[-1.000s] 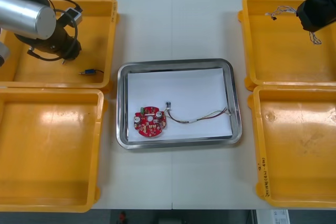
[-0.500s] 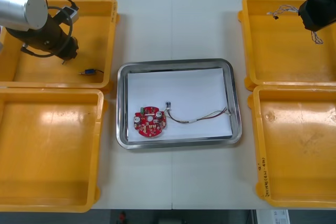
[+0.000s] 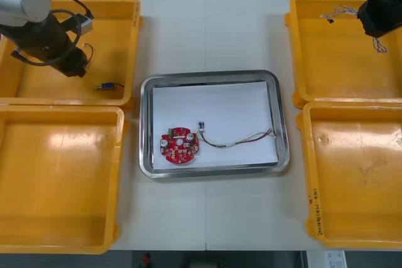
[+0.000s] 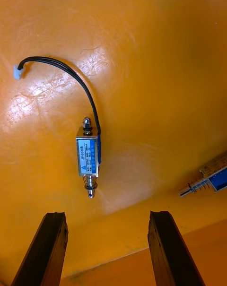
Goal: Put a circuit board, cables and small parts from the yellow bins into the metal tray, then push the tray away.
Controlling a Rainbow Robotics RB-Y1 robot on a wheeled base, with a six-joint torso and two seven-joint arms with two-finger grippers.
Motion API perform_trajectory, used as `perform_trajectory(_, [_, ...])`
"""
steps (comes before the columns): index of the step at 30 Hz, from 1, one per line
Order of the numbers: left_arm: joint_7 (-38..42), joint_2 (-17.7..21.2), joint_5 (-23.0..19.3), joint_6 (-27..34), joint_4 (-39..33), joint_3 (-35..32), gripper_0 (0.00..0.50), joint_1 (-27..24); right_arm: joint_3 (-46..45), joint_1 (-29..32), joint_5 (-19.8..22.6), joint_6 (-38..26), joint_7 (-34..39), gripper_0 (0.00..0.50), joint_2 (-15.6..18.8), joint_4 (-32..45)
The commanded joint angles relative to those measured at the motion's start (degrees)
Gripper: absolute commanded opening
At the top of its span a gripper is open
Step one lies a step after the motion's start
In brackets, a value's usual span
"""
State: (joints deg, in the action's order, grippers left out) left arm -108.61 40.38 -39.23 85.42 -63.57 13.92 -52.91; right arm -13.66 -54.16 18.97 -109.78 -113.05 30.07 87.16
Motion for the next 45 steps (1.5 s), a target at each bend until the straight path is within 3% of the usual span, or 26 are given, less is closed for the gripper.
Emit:
perform_trajectory(1, [-5.9, 1.5, -0.8, 1.0, 3.0, -1.8, 0.5, -6.0, -1.7, -2.9, -1.0, -0.2, -1.9, 0.001, 1.9, 1.9])
perform_trajectory(13, [-8.4, 0.0, -1.1, -1.4, 11.1, -1.8, 0.5, -9.5, -1.6, -2.9, -1.0, -0.2, -2.5, 0.002, 1.9, 1.9])
perform_trajectory(45, [-8.6, -4.8, -0.7, -12.0, 19.7, -1.6, 0.5, -9.5, -1.6, -2.9, -2.5, -0.2, -3.8, 0.001, 1.8, 1.9])
